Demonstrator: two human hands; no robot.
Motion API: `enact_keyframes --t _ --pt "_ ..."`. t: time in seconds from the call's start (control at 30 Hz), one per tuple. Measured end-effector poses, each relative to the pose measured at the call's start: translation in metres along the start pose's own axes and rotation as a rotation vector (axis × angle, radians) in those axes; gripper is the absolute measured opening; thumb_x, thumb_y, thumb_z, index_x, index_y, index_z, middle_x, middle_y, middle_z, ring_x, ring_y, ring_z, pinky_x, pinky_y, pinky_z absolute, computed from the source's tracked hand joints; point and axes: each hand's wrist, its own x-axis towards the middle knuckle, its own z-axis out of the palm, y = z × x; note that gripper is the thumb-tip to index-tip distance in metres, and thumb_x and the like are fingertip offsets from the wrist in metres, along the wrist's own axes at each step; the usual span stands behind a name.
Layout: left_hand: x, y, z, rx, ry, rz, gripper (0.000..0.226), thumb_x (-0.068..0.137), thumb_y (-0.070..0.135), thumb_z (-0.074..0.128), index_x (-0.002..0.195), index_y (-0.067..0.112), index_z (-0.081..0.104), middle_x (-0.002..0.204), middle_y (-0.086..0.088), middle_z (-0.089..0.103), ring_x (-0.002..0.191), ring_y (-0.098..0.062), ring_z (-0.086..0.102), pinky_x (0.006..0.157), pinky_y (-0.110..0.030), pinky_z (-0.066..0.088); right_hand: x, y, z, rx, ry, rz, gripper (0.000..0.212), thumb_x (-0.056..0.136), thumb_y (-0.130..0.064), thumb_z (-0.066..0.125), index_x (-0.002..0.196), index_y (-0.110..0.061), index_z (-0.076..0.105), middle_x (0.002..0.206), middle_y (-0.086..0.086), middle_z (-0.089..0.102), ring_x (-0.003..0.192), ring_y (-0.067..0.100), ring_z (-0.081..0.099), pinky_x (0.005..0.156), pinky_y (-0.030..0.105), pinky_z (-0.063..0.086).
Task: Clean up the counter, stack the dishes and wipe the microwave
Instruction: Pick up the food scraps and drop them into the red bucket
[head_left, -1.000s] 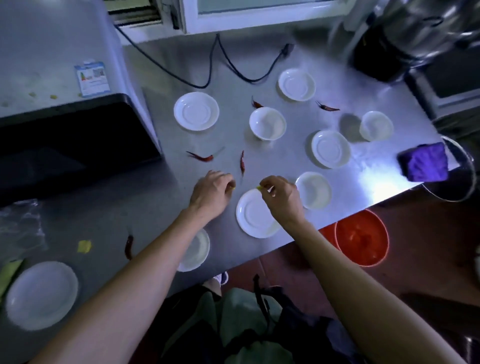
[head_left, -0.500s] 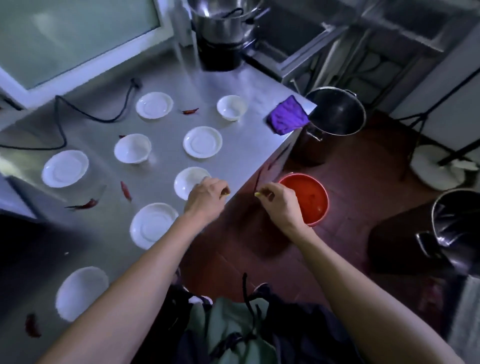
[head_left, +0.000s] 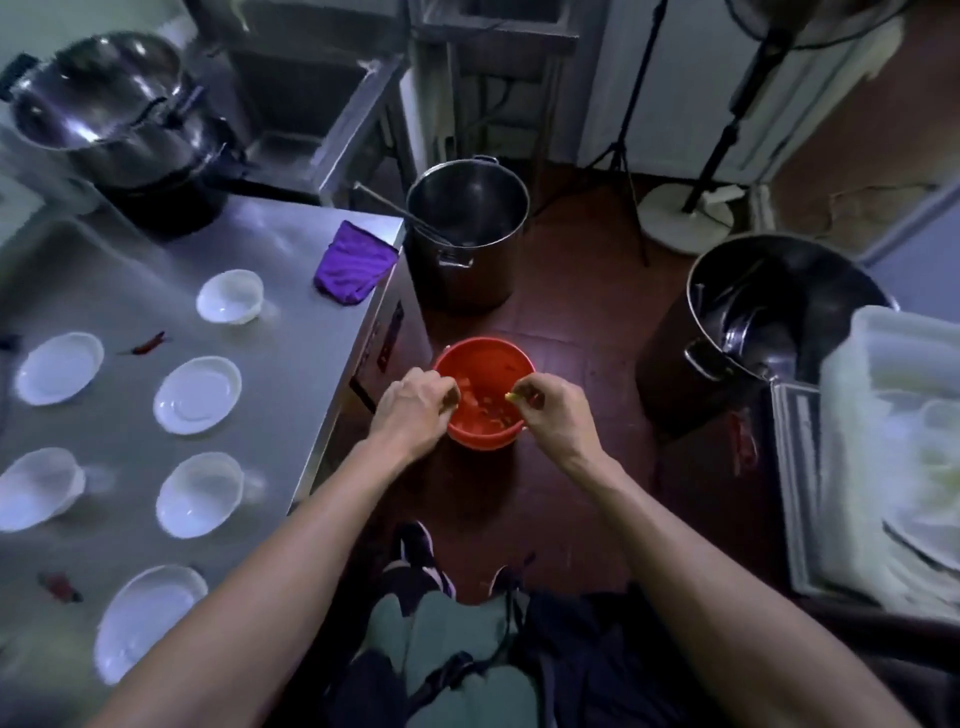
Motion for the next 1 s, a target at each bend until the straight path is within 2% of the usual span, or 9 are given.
enact_keyframes --t 0.07,0.33,0.47,0.7,0.8,1.0 --pt "0.015 0.009 0.010 -0.013 -0.035 0.048 0.008 0.090 0.028 0.066 0.097 0.024 0.068 0.093 0.001 0.065 0.094 -0.023 0.057 0.078 -0.037 0.050 0.001 0.014 -0.008 0.004 0.011 0.056 0.009 0.084 -0.019 0.077 0.092 -0.021 0.074 0.089 -0.005 0.072 0.076 0.011 0.064 0.072 0.033 0.056" --pt "0.077 0.001 0.040 -0.090 -0.154 0.065 0.008 0.092 0.029 0.065 0.099 0.027 0.068 0.097 0.005 0.064 0.100 -0.019 0.055 0.081 -0.037 0.049 0.036 0.045 -0.012 -0.040 0.001 0.168 0.006 0.083 -0.016 0.076 0.088 -0.019 0.074 0.082 -0.007 0.068 0.071 0.006 0.061 0.071 0.029 0.054" --pt "0.116 -0.022 0.044 -0.128 -0.187 0.060 0.008 0.092 0.028 0.065 0.099 0.026 0.067 0.098 0.004 0.063 0.100 -0.020 0.055 0.084 -0.041 0.050 0.069 0.046 0.003 -0.068 -0.057 0.194 0.008 0.082 -0.014 0.077 0.089 -0.018 0.074 0.083 -0.005 0.069 0.072 0.008 0.062 0.073 0.032 0.055" --pt "0.165 -0.081 0.064 -0.170 -0.350 -0.013 0.009 0.091 0.029 0.061 0.099 0.028 0.064 0.104 0.003 0.063 0.105 -0.022 0.055 0.088 -0.039 0.048 0.137 0.038 0.061 -0.109 -0.233 0.281 0.008 0.084 -0.017 0.076 0.091 -0.019 0.073 0.086 -0.006 0.070 0.076 0.009 0.063 0.075 0.036 0.055" --pt "0.181 -0.096 0.074 -0.203 -0.424 -0.045 0.007 0.092 0.029 0.061 0.098 0.029 0.063 0.105 0.004 0.062 0.106 -0.022 0.054 0.089 -0.039 0.048 0.154 0.041 0.080 -0.095 -0.252 0.354 0.008 0.085 -0.017 0.074 0.092 -0.020 0.073 0.088 -0.007 0.070 0.078 0.009 0.063 0.077 0.034 0.055" --pt "0.202 -0.115 0.094 -0.291 -0.495 -0.180 0.007 0.090 0.027 0.064 0.089 0.032 0.060 0.096 0.010 0.061 0.102 -0.017 0.055 0.082 -0.033 0.043 0.166 0.062 0.099 -0.092 -0.325 0.502 0.005 0.086 -0.025 0.072 0.091 -0.023 0.072 0.087 -0.008 0.070 0.080 0.009 0.064 0.078 0.037 0.055"
